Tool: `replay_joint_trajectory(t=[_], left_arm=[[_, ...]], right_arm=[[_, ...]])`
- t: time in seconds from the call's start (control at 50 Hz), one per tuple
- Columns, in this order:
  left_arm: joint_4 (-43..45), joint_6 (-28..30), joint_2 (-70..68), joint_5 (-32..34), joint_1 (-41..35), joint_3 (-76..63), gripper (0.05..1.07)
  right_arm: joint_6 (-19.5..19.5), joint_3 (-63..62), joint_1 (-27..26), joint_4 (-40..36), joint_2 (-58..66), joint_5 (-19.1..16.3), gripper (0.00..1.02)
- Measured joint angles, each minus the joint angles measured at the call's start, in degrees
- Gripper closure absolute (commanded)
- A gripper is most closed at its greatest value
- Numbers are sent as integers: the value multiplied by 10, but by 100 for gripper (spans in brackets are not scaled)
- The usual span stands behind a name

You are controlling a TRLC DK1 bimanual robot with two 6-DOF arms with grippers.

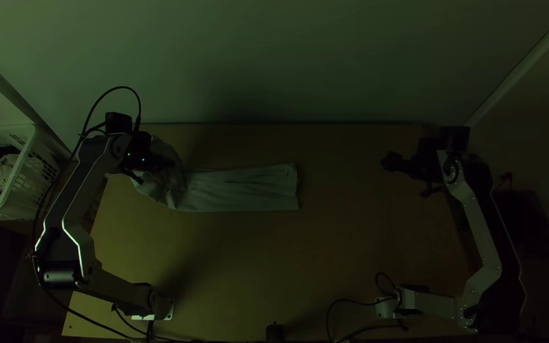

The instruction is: Fold the t-shirt

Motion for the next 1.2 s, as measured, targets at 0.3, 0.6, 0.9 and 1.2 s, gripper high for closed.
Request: replay_joint_trajectory(t=[0.3,0.6,0.9,1.2], left_arm=[[-53,-38,7,-63,-128,65,105],[-89,-71,85,-97,-234,149,105],[-108,-118,183,-99,-317,237,105],[-123,-145,278,-99,-391,324,41]], right_arm=[[-7,-23,-21,0,-21,0,3],[-17,-60,-47,0,-55,0,3],[-17,-84,-57,0,-85,0,3],[-17,-113,-60,0,-112,0,3]])
